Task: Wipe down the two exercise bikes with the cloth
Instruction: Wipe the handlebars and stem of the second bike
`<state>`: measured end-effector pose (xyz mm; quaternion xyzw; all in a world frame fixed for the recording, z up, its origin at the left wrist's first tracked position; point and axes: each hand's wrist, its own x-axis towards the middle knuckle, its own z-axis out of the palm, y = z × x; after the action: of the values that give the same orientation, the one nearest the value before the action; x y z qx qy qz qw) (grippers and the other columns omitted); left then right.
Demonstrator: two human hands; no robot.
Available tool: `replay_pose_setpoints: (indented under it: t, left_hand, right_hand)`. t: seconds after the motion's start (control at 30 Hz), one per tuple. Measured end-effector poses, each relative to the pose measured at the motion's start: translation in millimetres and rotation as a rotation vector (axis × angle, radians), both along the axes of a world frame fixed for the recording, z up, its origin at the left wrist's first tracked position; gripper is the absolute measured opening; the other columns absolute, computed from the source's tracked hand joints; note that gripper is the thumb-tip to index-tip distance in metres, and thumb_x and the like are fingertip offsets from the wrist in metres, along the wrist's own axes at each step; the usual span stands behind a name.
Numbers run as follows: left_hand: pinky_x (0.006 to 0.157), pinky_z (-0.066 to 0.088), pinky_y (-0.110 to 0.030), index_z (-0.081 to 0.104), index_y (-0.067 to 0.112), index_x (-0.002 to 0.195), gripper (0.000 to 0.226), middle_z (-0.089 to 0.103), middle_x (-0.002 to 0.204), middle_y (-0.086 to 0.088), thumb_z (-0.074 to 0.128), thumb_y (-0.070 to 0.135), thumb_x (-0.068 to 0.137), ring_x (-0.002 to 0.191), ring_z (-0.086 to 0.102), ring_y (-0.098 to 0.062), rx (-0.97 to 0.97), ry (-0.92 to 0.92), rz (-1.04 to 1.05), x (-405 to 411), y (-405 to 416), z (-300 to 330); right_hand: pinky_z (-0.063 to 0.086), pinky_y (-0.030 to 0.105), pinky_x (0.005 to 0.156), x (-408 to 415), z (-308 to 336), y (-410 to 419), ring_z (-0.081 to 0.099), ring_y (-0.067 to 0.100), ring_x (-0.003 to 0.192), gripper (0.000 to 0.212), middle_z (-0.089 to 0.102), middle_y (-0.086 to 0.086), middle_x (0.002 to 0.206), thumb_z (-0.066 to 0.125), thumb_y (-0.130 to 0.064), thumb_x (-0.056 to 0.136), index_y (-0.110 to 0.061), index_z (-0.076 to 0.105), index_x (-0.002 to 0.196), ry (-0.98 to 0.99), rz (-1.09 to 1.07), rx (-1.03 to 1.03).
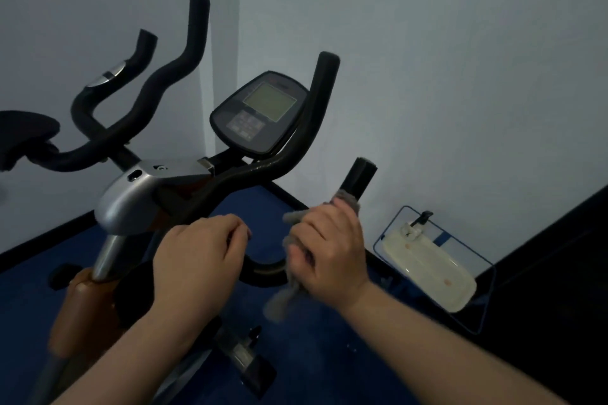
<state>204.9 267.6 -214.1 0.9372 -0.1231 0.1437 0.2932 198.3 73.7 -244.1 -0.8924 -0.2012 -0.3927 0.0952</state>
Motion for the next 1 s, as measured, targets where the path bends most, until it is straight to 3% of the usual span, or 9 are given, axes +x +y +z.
replay_pose_setpoints:
  t: [0.17, 0.23, 0.3, 0.4, 0.53, 0.6, 0.77, 0.9, 1.0]
  left_hand:
    - [0.062, 0.036, -0.030, 0.067, 0.030, 0.076, 0.021, 0.067, 0.074, 0.014, 0.055, 0.023, 0.092, 0.069, 0.061, -0.012, 0.023, 0.008, 0.016, 0, 1, 1]
    - [0.062, 0.035, -0.030, 0.067, 0.031, 0.076, 0.021, 0.064, 0.072, 0.016, 0.055, 0.023, 0.091, 0.068, 0.061, -0.012, 0.021, 0.009, 0.030, 0, 0, 2]
    - [0.062, 0.035, -0.029, 0.067, 0.031, 0.075, 0.021, 0.062, 0.071, 0.017, 0.055, 0.024, 0.091, 0.068, 0.061, -0.011, 0.024, -0.002, 0.029, 1, 0, 2]
    - [0.064, 0.033, -0.029, 0.065, 0.032, 0.074, 0.021, 0.065, 0.073, 0.017, 0.053, 0.026, 0.091, 0.071, 0.061, -0.010, 0.041, 0.011, 0.033, 2, 0, 1]
    - [0.060, 0.032, -0.029, 0.064, 0.032, 0.073, 0.021, 0.065, 0.071, 0.016, 0.053, 0.028, 0.090, 0.068, 0.060, -0.009, 0.047, 0.007, 0.040, 3, -1, -1]
    - [0.059, 0.032, -0.029, 0.063, 0.033, 0.072, 0.023, 0.064, 0.069, 0.015, 0.051, 0.030, 0.091, 0.066, 0.058, -0.008, 0.055, 0.006, 0.033, 4, -1, -1]
    - [0.057, 0.030, -0.028, 0.064, 0.032, 0.071, 0.022, 0.063, 0.067, 0.013, 0.053, 0.029, 0.089, 0.061, 0.053, -0.009, 0.072, -0.015, 0.038, 4, -2, -2]
    - [0.051, 0.025, -0.023, 0.065, 0.029, 0.068, 0.021, 0.060, 0.062, 0.011, 0.059, 0.025, 0.087, 0.053, 0.042, -0.008, 0.075, -0.040, 0.047, 4, -2, -1]
    - [0.051, 0.024, -0.022, 0.064, 0.030, 0.067, 0.021, 0.060, 0.061, 0.011, 0.059, 0.025, 0.087, 0.052, 0.040, -0.006, 0.081, -0.037, 0.049, 4, -3, -2]
  right_hand:
    - [0.049, 0.036, 0.091, 42, 72, -64, 0.059, 0.023, 0.066, 0.027, 0.062, 0.003, 0.067, 0.049, -0.027, 0.086, -0.014, 0.066, 0.070, -0.100, 0.143, -0.585]
    - [0.054, 0.036, 0.071, 55, 89, -76, 0.057, 0.023, 0.064, 0.024, 0.061, 0.004, 0.067, 0.054, -0.025, 0.087, -0.012, 0.064, 0.069, -0.050, 0.103, -0.581]
    - [0.050, 0.038, 0.056, 57, 91, -76, 0.057, 0.023, 0.066, 0.021, 0.062, 0.007, 0.073, 0.058, -0.022, 0.089, -0.008, 0.066, 0.076, 0.056, 0.050, -0.326]
    - [0.051, 0.034, 0.072, 42, 69, -47, 0.059, 0.017, 0.082, 0.017, 0.063, 0.005, 0.092, 0.054, -0.017, 0.095, -0.007, 0.067, 0.093, 0.115, -0.130, 0.329]
    - [0.040, 0.006, 0.082, 39, 49, 10, 0.051, 0.003, 0.099, 0.018, 0.046, -0.008, 0.113, 0.044, -0.019, 0.099, -0.018, 0.058, 0.109, 0.015, -0.334, 1.001]
    - [0.041, 0.005, 0.077, 43, 55, 15, 0.051, 0.008, 0.100, 0.016, 0.043, -0.010, 0.112, 0.044, -0.022, 0.098, -0.020, 0.057, 0.107, 0.015, -0.389, 1.015]
    - [0.053, 0.034, 0.070, 58, 79, -23, 0.060, 0.014, 0.076, 0.025, 0.063, -0.003, 0.084, 0.051, -0.035, 0.095, -0.016, 0.065, 0.087, 0.197, -0.369, 0.670]
    - [0.053, 0.020, 0.069, 57, 75, -8, 0.061, -0.002, 0.072, 0.022, 0.063, -0.013, 0.076, 0.046, -0.032, 0.098, -0.021, 0.062, 0.088, 0.026, -0.371, 1.228]
    - [0.054, 0.033, 0.085, 47, 64, 12, 0.063, 0.010, 0.092, 0.021, 0.065, -0.004, 0.097, 0.041, -0.029, 0.101, -0.017, 0.058, 0.100, -0.148, -0.424, 1.463]
